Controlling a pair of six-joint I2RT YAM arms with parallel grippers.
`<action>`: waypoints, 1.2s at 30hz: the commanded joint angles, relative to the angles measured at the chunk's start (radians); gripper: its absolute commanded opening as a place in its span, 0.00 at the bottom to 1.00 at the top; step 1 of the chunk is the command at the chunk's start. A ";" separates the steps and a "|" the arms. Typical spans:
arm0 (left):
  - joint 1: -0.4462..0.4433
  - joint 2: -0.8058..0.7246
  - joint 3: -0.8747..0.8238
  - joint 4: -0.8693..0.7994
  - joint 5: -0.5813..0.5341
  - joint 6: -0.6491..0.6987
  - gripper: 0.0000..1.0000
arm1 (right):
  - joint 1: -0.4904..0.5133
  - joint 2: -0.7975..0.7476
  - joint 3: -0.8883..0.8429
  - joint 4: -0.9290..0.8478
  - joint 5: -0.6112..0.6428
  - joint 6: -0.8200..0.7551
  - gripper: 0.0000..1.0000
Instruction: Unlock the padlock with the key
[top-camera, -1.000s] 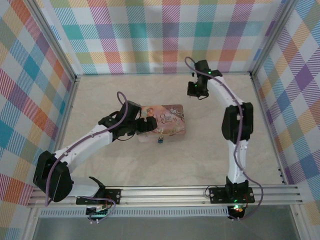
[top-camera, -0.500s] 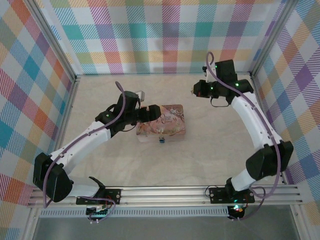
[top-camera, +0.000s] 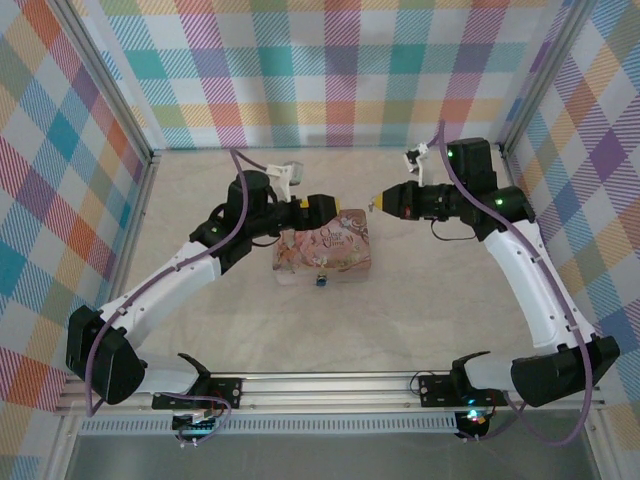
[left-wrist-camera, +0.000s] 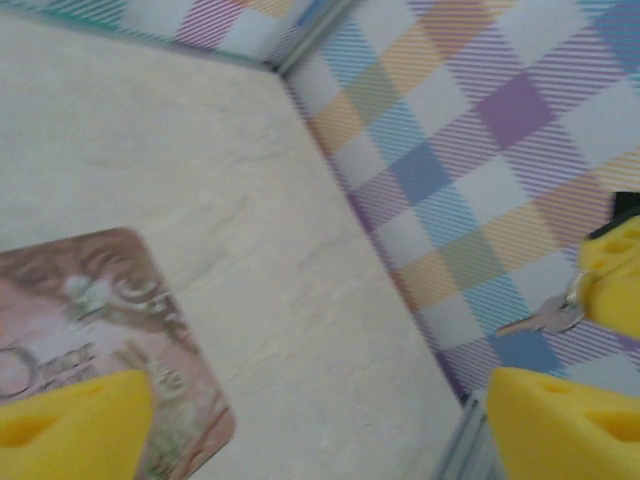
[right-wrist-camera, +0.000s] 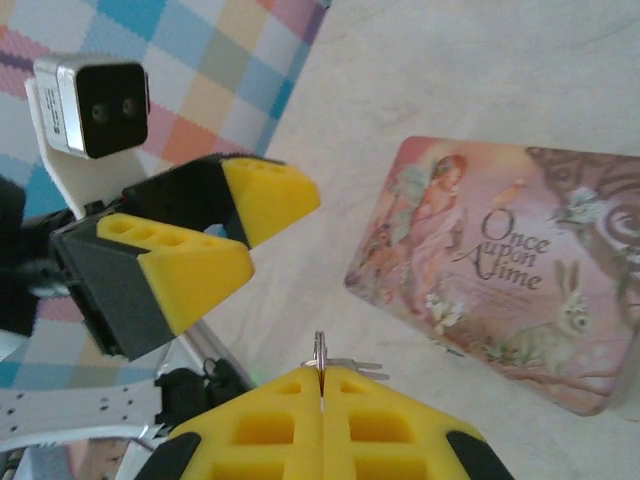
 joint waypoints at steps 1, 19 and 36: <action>0.007 -0.019 -0.030 0.169 0.138 -0.001 0.79 | 0.016 -0.012 0.025 -0.025 -0.092 0.029 0.02; -0.059 0.007 0.014 0.243 0.392 0.055 0.65 | 0.035 -0.002 0.030 0.064 -0.253 0.137 0.03; -0.087 0.032 0.044 0.276 0.390 0.058 0.73 | 0.041 0.005 -0.007 0.088 -0.295 0.158 0.04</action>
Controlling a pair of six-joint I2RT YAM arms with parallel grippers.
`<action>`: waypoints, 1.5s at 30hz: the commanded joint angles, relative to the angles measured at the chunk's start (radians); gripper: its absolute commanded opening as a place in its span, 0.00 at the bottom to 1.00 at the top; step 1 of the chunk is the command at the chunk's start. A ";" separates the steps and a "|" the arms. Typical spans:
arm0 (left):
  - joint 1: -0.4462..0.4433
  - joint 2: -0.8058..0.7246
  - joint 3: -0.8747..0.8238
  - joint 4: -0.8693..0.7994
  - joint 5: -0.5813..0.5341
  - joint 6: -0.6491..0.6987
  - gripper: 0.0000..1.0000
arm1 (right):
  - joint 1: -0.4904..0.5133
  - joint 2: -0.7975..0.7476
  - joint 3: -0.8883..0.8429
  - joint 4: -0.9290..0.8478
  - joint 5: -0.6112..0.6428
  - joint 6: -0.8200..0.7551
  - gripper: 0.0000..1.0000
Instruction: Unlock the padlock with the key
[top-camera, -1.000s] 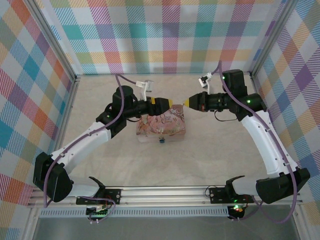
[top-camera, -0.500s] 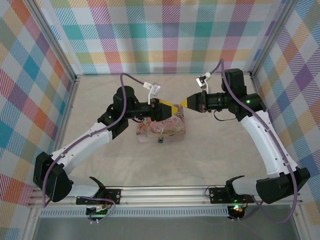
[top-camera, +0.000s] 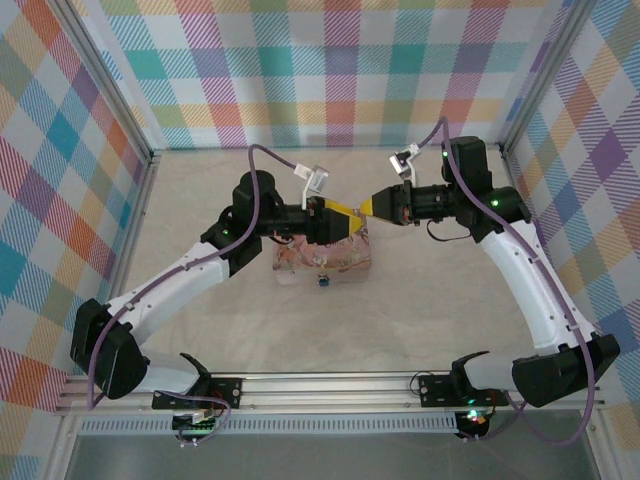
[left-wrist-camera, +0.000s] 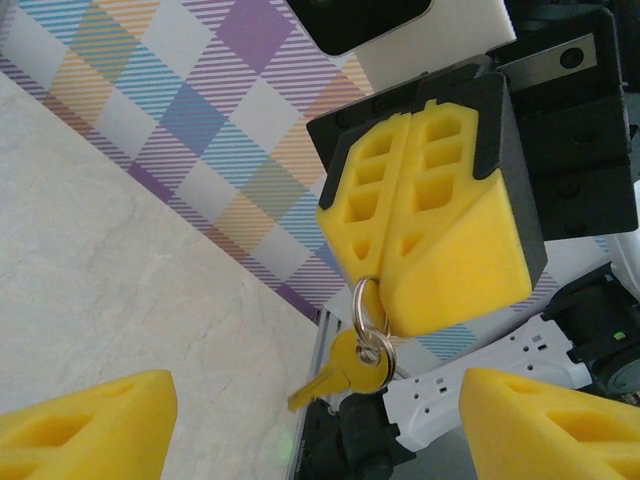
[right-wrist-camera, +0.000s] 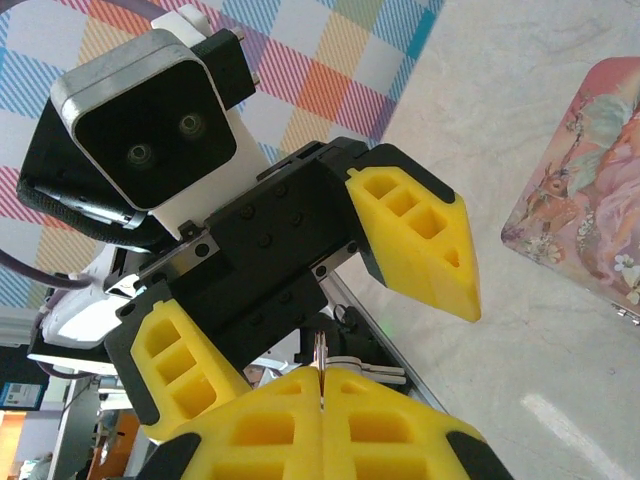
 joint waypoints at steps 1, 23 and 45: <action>-0.021 -0.001 0.039 0.062 0.017 0.017 0.71 | 0.008 0.002 -0.009 0.033 -0.034 0.010 0.04; -0.032 -0.047 0.040 -0.037 -0.007 0.090 0.20 | 0.007 -0.004 -0.013 0.037 -0.007 0.007 0.05; -0.031 -0.078 0.049 -0.123 -0.055 0.148 0.00 | 0.007 -0.019 -0.025 -0.006 0.002 -0.034 0.06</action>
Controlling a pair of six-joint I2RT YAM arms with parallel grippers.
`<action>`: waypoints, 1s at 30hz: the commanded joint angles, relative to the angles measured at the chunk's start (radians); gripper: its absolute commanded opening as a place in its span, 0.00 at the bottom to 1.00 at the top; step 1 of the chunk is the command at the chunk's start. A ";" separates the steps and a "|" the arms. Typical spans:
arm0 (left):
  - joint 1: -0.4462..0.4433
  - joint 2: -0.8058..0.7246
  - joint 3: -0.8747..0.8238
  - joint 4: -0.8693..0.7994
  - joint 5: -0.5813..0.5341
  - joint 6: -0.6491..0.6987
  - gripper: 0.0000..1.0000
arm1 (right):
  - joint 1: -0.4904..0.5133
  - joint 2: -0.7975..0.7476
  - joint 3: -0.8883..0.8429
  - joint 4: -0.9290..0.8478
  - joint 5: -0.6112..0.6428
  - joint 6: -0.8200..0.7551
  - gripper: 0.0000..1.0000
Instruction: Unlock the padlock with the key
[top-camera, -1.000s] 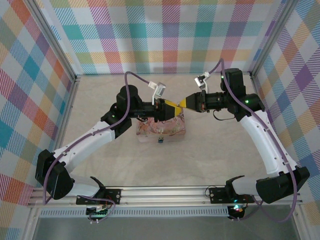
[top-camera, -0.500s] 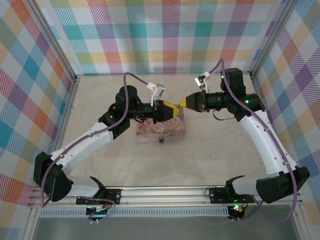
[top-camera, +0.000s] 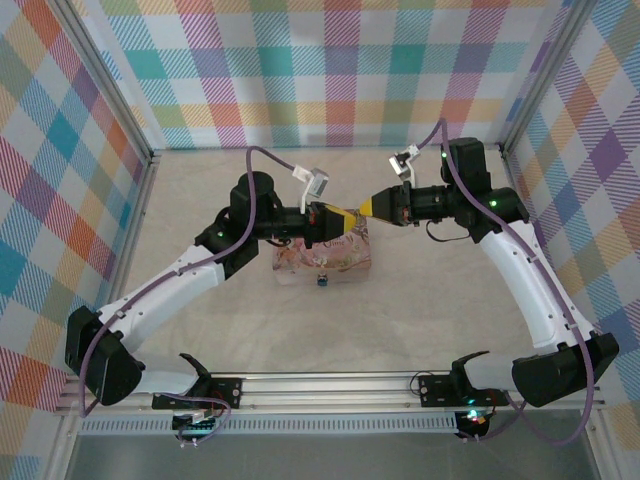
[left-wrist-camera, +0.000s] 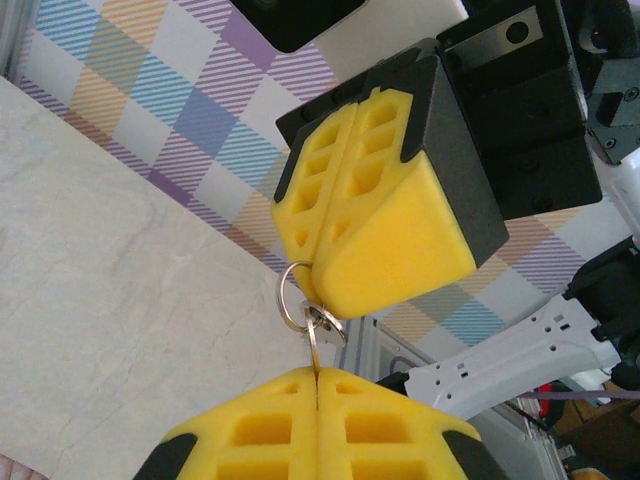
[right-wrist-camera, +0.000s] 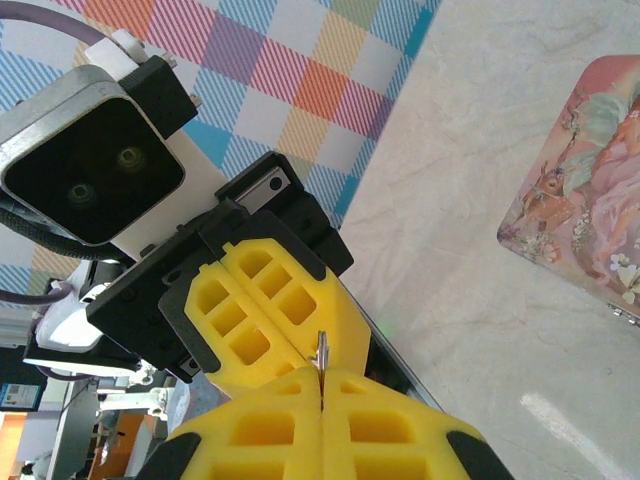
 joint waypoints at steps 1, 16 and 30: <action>-0.013 -0.036 0.036 -0.034 -0.011 0.038 0.00 | 0.007 -0.021 -0.010 -0.019 0.002 -0.031 0.06; -0.013 -0.015 0.025 0.032 -0.027 -0.011 0.45 | 0.007 -0.032 -0.041 0.045 -0.036 0.010 0.06; -0.024 0.043 0.060 0.108 0.021 -0.052 0.57 | 0.007 -0.045 -0.049 0.062 -0.050 0.031 0.06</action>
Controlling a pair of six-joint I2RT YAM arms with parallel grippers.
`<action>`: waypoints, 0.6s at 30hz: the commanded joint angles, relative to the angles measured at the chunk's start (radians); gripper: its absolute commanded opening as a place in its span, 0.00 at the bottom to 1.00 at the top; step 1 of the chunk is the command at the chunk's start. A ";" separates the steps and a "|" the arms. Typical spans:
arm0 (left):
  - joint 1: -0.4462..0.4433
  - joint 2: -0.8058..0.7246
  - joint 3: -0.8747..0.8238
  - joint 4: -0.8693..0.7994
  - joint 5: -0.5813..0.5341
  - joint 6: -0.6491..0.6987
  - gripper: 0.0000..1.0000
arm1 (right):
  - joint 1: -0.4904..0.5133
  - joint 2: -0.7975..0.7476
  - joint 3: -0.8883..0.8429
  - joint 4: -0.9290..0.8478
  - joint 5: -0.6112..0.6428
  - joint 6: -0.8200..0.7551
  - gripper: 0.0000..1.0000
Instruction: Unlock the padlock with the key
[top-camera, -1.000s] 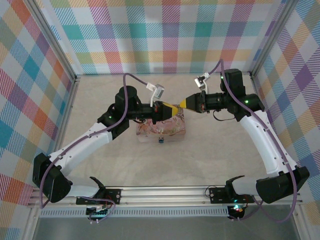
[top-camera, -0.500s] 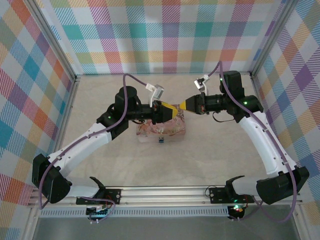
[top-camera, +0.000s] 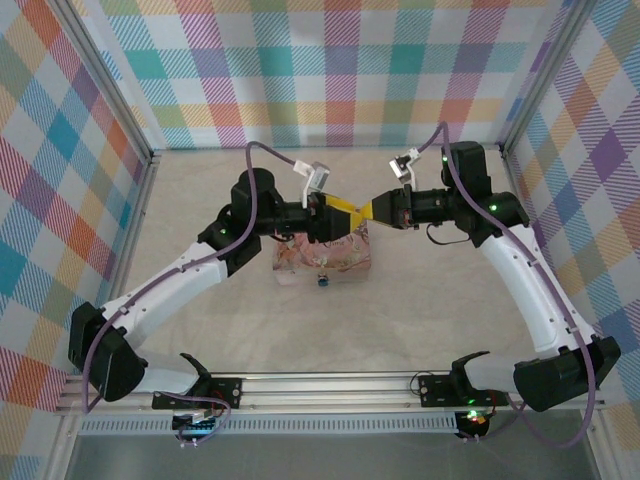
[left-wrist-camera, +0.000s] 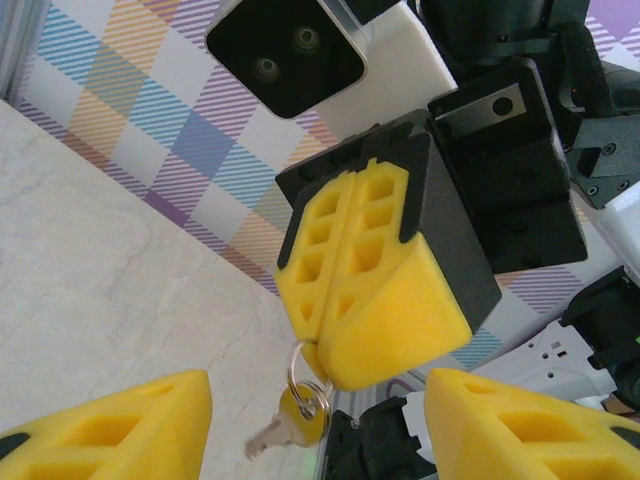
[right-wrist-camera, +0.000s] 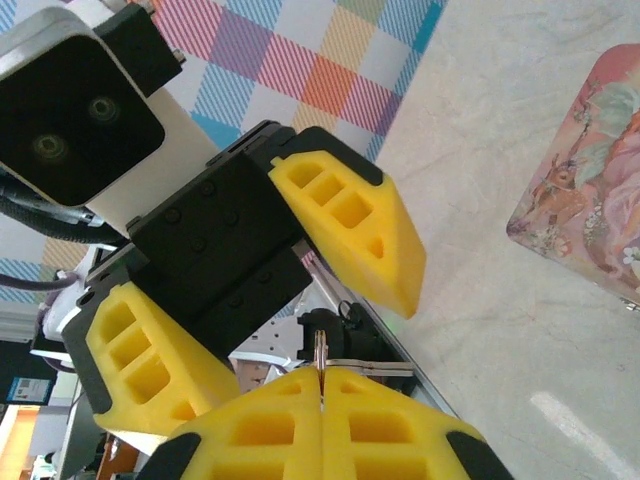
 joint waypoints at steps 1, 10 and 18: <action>-0.021 0.015 0.035 0.049 0.032 -0.014 0.54 | 0.007 -0.021 -0.011 0.029 -0.031 0.007 0.06; -0.028 0.000 0.041 -0.007 0.026 0.024 0.34 | 0.006 -0.018 -0.002 0.012 -0.020 -0.011 0.06; -0.028 -0.023 0.038 -0.071 0.004 0.065 0.24 | 0.006 -0.010 0.009 0.006 -0.016 -0.021 0.06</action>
